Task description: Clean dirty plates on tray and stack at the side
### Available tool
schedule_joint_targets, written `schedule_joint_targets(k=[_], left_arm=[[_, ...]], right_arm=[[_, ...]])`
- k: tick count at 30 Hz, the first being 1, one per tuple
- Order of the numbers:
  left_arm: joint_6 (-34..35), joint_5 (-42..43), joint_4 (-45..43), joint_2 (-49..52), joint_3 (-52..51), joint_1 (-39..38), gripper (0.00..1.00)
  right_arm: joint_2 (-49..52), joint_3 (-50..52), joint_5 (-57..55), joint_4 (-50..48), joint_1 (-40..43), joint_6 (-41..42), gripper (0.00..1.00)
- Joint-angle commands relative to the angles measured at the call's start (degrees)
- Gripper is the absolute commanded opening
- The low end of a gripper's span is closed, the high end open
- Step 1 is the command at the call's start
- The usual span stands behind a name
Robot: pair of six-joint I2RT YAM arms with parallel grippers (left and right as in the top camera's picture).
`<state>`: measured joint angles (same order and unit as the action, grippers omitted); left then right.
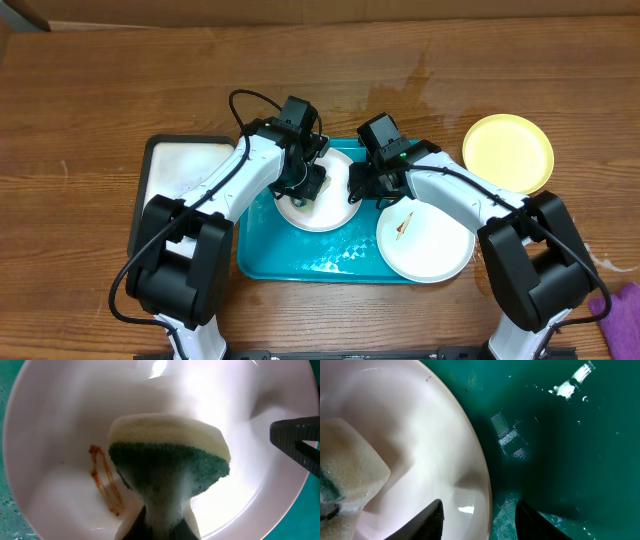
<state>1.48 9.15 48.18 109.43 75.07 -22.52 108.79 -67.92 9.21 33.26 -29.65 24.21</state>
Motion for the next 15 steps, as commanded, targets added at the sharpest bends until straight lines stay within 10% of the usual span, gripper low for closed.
schedule_joint_targets(k=[1,15], left_arm=[[-0.63,-0.74,-0.02,0.13,1.05,-0.5,0.04],[-0.66,-1.25,0.0,0.15,0.59,-0.5,0.04]], right_arm=[[-1.31,0.17,0.28,-0.28,0.09,0.07,0.47],[-1.31,4.0,0.28,-5.99,0.09,0.09,0.04]])
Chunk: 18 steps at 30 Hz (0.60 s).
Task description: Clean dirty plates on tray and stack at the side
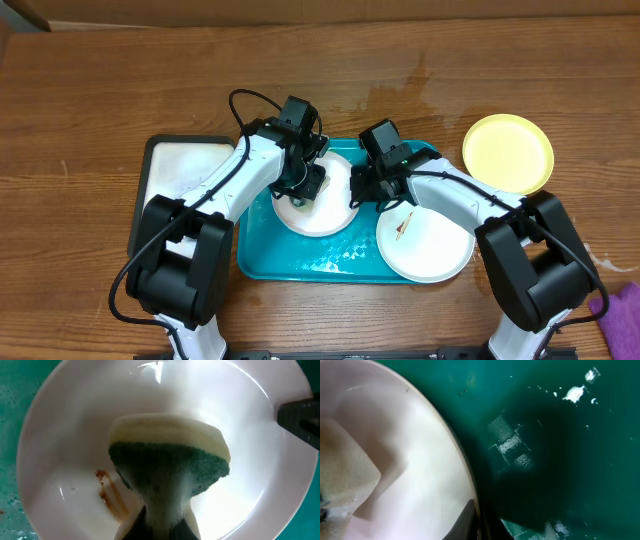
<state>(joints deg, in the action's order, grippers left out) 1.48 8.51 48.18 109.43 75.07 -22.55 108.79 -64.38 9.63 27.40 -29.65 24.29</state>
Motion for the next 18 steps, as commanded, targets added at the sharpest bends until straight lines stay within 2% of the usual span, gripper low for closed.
schedule_joint_targets(k=[1,13,18], left_arm=[[-0.68,-0.63,-0.02,0.15,0.33,-0.48,0.04],[-1.49,-1.66,1.18,0.2,-1.75,-0.48,0.04],[-1.51,-3.87,-1.2,0.2,-4.81,-0.48,0.04]], right_arm=[[-1.31,0.46,-0.13,-0.13,0.09,0.0,0.04],[-1.31,0.48,-0.15,-0.15,0.09,0.0,0.04],[-1.31,0.46,-0.15,-0.15,0.09,0.0,0.04]])
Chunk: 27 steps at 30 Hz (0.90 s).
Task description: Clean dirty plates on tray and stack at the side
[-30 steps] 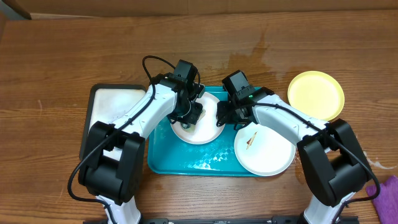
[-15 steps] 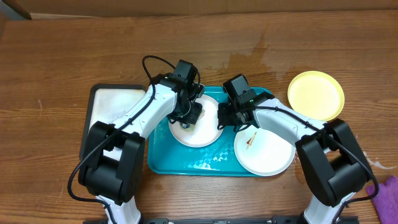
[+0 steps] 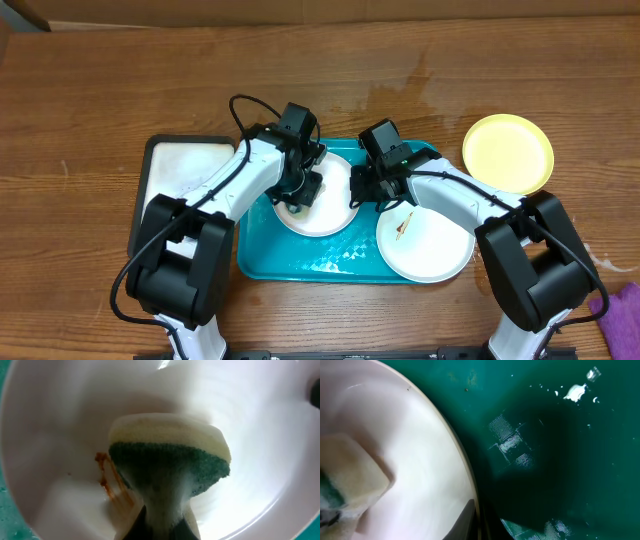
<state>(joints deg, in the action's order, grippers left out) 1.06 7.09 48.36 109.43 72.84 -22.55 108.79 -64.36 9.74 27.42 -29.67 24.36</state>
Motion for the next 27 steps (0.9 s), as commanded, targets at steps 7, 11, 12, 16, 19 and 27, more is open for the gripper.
schedule_joint_targets(k=[7,11,12,16,19,27], left_arm=[[-1.07,-3.19,1.49,0.17,-0.98,-0.48,0.35],[-1.05,-3.23,7.93,0.17,3.5,-0.48,0.35],[-1.07,-3.23,9.01,0.17,4.28,-0.48,0.36],[-1.05,-3.19,11.5,0.17,6.36,-0.52,0.41],[-1.05,-2.99,12.24,0.17,6.29,-0.52,0.27],[-0.83,-3.06,11.58,0.2,3.43,-0.74,0.41]], right_arm=[[-1.31,0.46,-0.24,-0.15,0.11,-0.07,0.04],[-1.31,0.46,-0.24,-0.13,0.11,-0.07,0.04],[-1.31,0.46,-0.24,-0.13,0.11,-0.07,0.04],[-1.31,0.46,-0.24,-0.13,0.11,-0.07,0.04],[-1.31,0.46,-0.24,-0.09,0.11,-0.07,0.04],[-1.31,0.46,-0.24,0.11,0.11,-0.09,0.04]])
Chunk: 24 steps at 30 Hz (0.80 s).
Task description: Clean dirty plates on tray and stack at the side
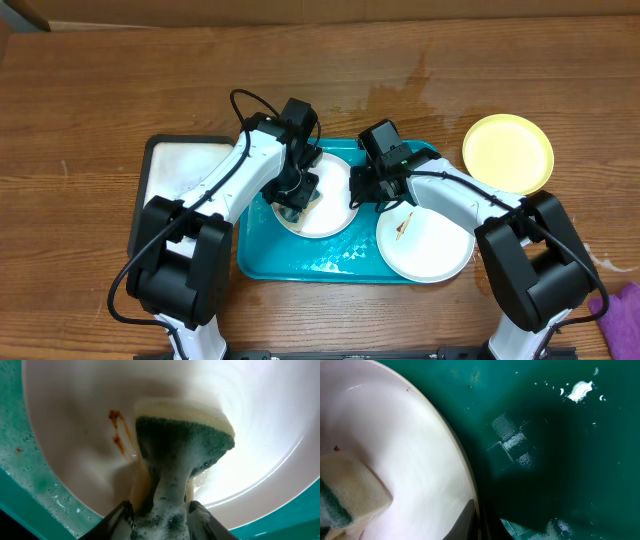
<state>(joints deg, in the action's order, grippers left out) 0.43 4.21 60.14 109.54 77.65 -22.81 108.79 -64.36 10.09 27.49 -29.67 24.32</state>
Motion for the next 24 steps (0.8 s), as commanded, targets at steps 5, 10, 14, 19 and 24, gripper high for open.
schedule_joint_targets(k=[5,10,14,19,24], left_arm=[[-0.22,-0.17,-0.85,0.09,-3.65,-0.48,0.42],[-0.26,-0.35,-4.42,0.09,-7.48,-0.48,0.08],[-0.2,-2.91,-6.01,0.09,-8.26,-0.48,0.04],[-0.2,-5.33,-7.56,0.09,-8.26,-0.48,0.04],[0.02,-6.29,-10.12,0.09,-8.28,-0.48,0.04]], right_arm=[[-1.31,0.46,-0.59,0.04,0.11,-0.02,0.04],[-1.31,0.46,-0.59,0.04,0.11,-0.02,0.04],[-1.31,0.46,-0.59,0.04,0.11,-0.02,0.04],[-1.31,0.46,-0.61,0.2,0.11,-0.02,0.04],[-1.31,0.46,-0.59,0.26,0.11,0.0,0.04]])
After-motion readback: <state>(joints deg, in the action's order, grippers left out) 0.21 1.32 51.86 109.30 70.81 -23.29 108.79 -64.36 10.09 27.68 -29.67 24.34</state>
